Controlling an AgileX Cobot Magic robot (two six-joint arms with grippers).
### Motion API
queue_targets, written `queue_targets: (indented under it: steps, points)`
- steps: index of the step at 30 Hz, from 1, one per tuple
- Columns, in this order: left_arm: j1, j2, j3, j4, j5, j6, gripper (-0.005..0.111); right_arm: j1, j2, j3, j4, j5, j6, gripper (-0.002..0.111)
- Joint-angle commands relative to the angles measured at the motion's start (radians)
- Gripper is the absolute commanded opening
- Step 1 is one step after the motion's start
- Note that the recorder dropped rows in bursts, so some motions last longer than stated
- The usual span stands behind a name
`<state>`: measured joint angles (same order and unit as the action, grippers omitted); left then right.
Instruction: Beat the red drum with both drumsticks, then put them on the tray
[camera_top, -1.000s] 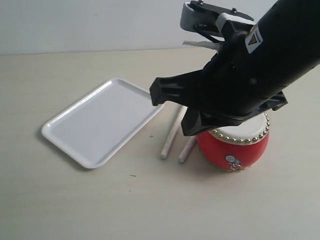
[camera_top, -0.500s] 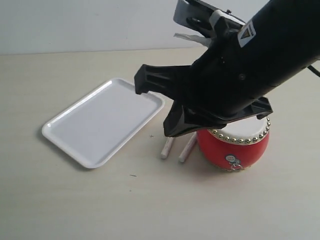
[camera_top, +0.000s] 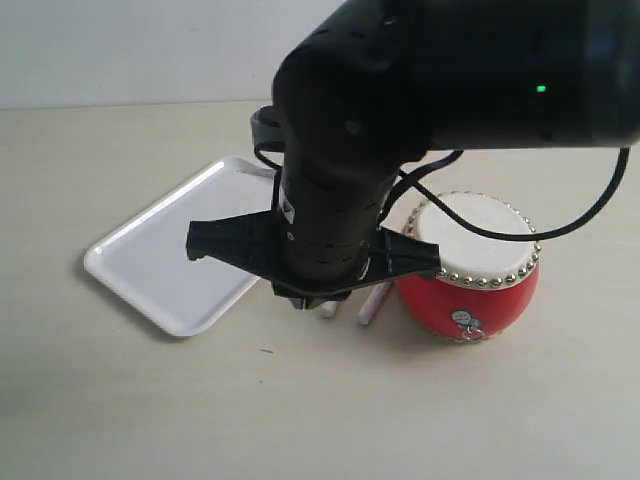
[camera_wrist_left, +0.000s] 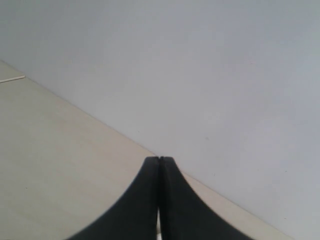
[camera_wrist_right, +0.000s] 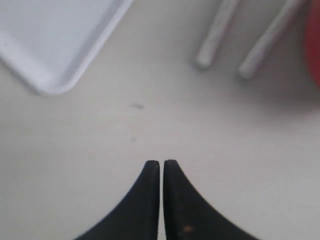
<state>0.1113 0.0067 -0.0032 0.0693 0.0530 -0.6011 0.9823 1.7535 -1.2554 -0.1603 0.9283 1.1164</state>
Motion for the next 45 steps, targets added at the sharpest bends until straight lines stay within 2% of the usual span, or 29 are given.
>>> queue_targets:
  steps: [1,3,6,8,12,18,28,33,45]
  points:
    - [-0.005,-0.007,0.003,0.004,-0.002,-0.002,0.000,-0.001,0.060,-0.047,-0.166,0.145,0.172,0.004]
    - [-0.005,-0.007,0.003,0.004,-0.002,-0.002,0.000,-0.017,0.104,-0.049,-0.162,0.185,0.168,0.006]
    - [-0.005,-0.007,0.003,0.004,-0.002,-0.002,0.000,-0.017,0.158,-0.049,-0.166,0.156,0.186,0.016]
    - [-0.005,-0.007,0.003,0.004,-0.002,-0.002,0.000,-0.017,0.169,-0.049,-0.166,0.145,0.261,0.017]
    - [-0.005,-0.007,0.003,0.004,-0.002,-0.002,0.000,-0.018,0.189,-0.049,-0.240,0.143,0.291,0.017]
    - [-0.005,-0.007,0.003,0.004,-0.002,-0.002,0.000,-0.019,0.238,-0.049,-0.249,0.117,0.314,0.033]
    - [-0.005,-0.007,0.003,0.004,-0.002,-0.002,0.000,-0.019,0.249,-0.049,-0.303,0.112,0.485,0.034]
    - [-0.005,-0.007,0.003,0.004,-0.002,-0.002,0.000,-0.019,0.250,-0.049,-0.356,0.115,0.503,0.034]
    - [-0.005,-0.007,0.003,0.004,-0.002,-0.002,0.000,-0.019,0.300,-0.049,-0.354,0.103,0.511,0.034]
